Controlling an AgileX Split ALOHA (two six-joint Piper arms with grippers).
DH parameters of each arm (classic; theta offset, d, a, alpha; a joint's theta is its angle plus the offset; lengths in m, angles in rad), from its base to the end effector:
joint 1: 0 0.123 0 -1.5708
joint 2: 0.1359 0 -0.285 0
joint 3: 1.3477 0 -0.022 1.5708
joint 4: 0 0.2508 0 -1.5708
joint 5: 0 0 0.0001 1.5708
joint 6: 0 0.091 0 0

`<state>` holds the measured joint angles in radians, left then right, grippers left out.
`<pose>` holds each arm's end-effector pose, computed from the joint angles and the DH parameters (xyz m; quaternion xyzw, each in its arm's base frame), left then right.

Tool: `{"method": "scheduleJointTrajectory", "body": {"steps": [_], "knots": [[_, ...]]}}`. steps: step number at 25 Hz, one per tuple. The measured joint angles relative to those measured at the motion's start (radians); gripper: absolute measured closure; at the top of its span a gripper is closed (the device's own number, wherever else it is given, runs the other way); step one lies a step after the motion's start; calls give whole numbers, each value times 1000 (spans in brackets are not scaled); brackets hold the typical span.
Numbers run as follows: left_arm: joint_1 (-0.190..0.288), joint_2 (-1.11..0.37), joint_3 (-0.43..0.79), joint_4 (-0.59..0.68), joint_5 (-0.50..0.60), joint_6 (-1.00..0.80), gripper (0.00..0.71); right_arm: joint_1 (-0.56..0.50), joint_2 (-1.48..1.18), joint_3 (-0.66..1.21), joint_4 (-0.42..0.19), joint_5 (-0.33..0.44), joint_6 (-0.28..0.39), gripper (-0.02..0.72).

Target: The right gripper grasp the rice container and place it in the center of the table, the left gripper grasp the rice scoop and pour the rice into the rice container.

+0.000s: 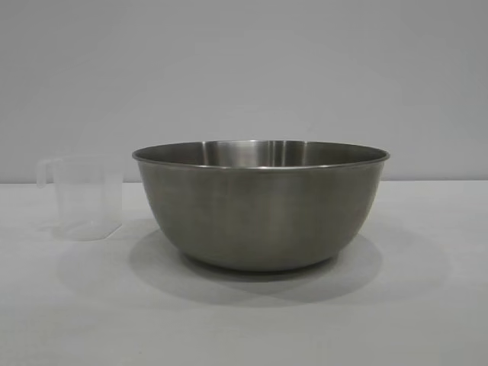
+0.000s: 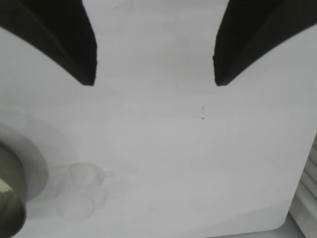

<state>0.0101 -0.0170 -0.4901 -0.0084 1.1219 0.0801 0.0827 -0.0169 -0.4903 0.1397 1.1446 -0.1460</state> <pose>-0.0089 -0.0008 0.2696 0.0306 0.8665 0.0183 0.4979 -0.0114 0.0106 0.2685 -0.1051 0.8641 0.0541 0.4892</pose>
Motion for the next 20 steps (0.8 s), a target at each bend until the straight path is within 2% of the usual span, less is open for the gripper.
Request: {"method": "scheduleJointTrajectory", "body": {"steps": [20], "knots": [[0, 0, 0, 0, 0, 0, 273, 8, 0, 0, 0, 0, 0, 258]]}}
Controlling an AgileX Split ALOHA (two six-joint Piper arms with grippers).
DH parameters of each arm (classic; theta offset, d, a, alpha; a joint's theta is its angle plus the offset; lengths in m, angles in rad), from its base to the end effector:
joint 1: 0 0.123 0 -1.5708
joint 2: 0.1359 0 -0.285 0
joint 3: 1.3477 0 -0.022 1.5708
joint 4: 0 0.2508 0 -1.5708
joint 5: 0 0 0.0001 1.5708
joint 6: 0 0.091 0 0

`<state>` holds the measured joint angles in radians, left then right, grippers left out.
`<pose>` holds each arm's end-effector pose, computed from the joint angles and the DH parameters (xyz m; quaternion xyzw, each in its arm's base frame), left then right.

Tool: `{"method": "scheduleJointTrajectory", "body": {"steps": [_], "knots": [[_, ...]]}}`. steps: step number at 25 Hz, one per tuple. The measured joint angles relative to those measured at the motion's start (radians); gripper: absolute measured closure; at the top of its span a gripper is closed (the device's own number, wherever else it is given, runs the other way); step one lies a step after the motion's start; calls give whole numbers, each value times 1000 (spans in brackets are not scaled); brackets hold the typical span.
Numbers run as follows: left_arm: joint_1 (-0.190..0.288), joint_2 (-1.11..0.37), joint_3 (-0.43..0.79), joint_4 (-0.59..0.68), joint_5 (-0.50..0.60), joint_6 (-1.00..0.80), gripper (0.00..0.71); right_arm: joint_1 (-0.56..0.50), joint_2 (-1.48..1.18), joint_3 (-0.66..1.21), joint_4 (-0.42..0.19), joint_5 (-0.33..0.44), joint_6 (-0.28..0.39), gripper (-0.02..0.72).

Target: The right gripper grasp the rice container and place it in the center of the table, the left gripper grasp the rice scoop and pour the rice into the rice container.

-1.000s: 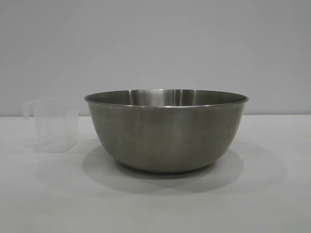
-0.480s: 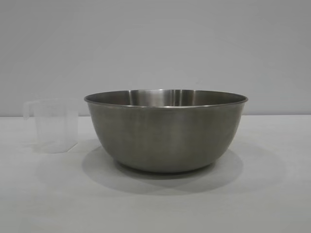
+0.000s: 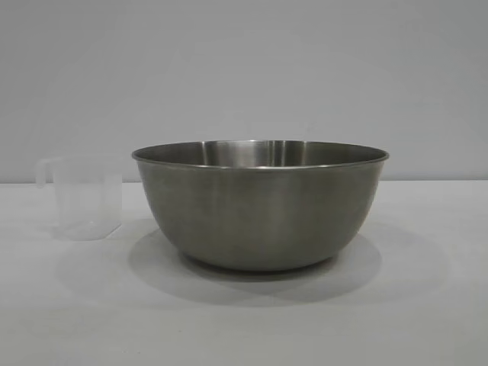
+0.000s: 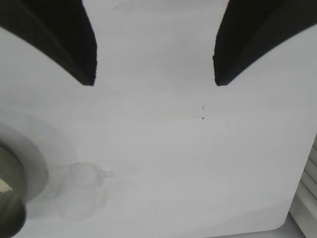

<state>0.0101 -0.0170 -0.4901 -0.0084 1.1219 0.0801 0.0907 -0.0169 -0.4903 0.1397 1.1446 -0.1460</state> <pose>-0.0089 -0.0008 0.2696 0.0306 0.8665 0.0183 0.4979 -0.0115 0.0105 0.2685 -0.1086 0.8637 0.0560 0.4890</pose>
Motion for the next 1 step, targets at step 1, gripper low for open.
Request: {"method": "scheduleJointTrajectory", "body": {"steps": [1], "knots": [[0, 0, 0, 0, 0, 0, 273, 0, 0, 0, 0, 0, 0, 258]]}}
